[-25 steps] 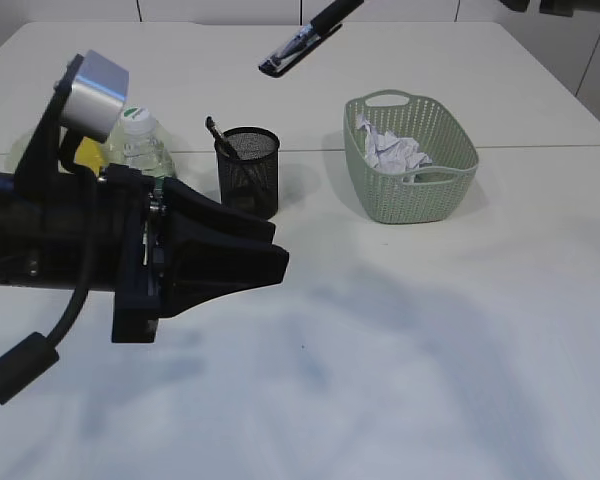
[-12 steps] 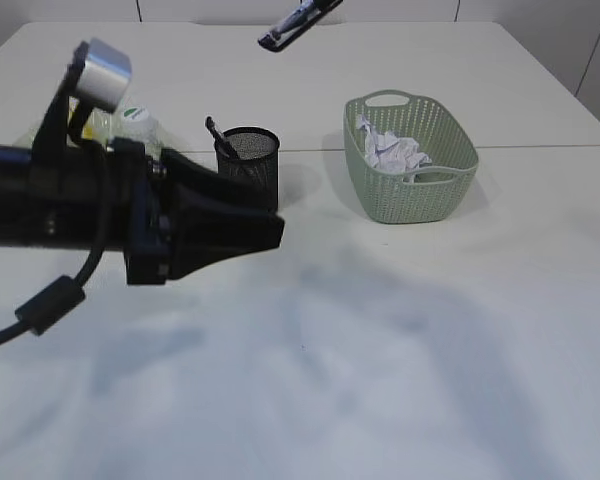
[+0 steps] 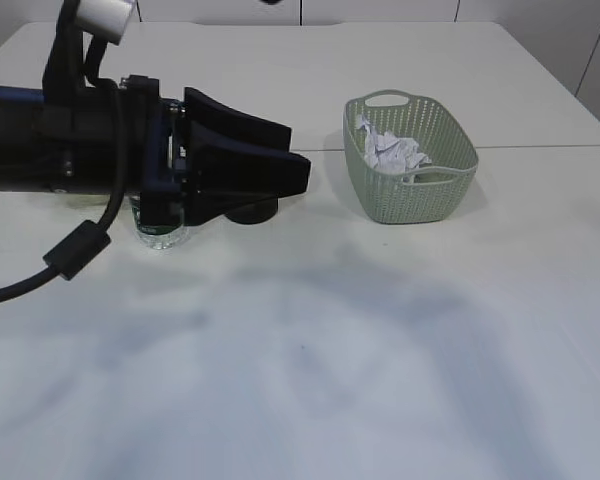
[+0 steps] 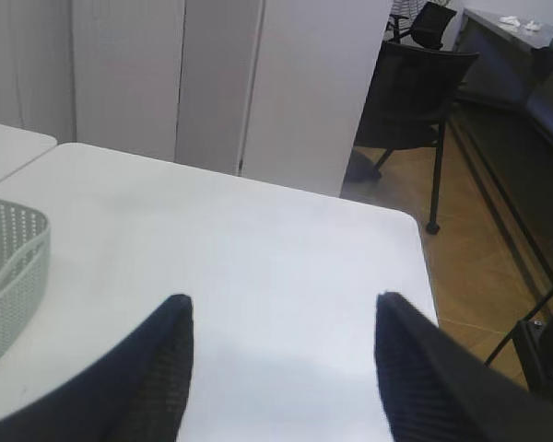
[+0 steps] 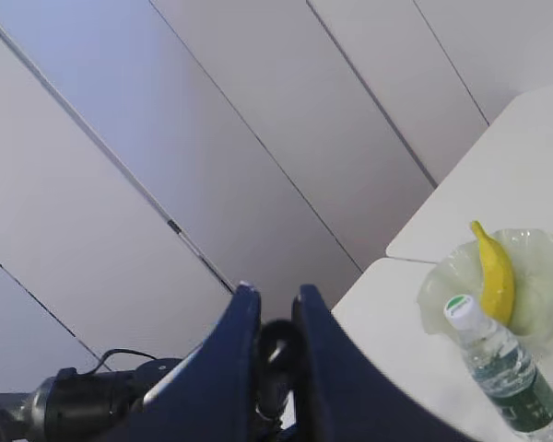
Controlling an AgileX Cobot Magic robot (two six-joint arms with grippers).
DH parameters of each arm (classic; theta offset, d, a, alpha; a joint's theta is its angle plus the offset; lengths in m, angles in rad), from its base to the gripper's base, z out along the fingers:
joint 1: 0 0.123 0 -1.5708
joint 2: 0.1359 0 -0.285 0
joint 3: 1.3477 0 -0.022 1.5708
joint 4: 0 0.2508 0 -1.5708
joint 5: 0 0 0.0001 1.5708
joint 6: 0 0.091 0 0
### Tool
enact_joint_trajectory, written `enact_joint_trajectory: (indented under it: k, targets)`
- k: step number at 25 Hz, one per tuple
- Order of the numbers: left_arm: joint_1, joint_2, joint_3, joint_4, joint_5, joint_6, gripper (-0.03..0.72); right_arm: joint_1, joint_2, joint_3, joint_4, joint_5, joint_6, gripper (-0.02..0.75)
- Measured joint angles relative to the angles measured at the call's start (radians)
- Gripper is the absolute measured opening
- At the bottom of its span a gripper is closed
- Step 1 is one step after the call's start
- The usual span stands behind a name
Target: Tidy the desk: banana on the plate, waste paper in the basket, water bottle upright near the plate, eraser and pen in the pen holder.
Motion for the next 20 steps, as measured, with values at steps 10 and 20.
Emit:
enact_joint_trajectory:
  k: [10, 20]
  targets:
    - [0.0, 0.04, -0.036, 0.002, 0.028, 0.0, 0.445, 0.0, 0.0, -0.035, 0.002, -0.002, 0.004, 0.048]
    - [0.0, 0.029, -0.036, 0.056, -0.22, -0.111, 0.444, 0.0, 0.0, -0.035, 0.004, -0.003, 0.004, 0.048]
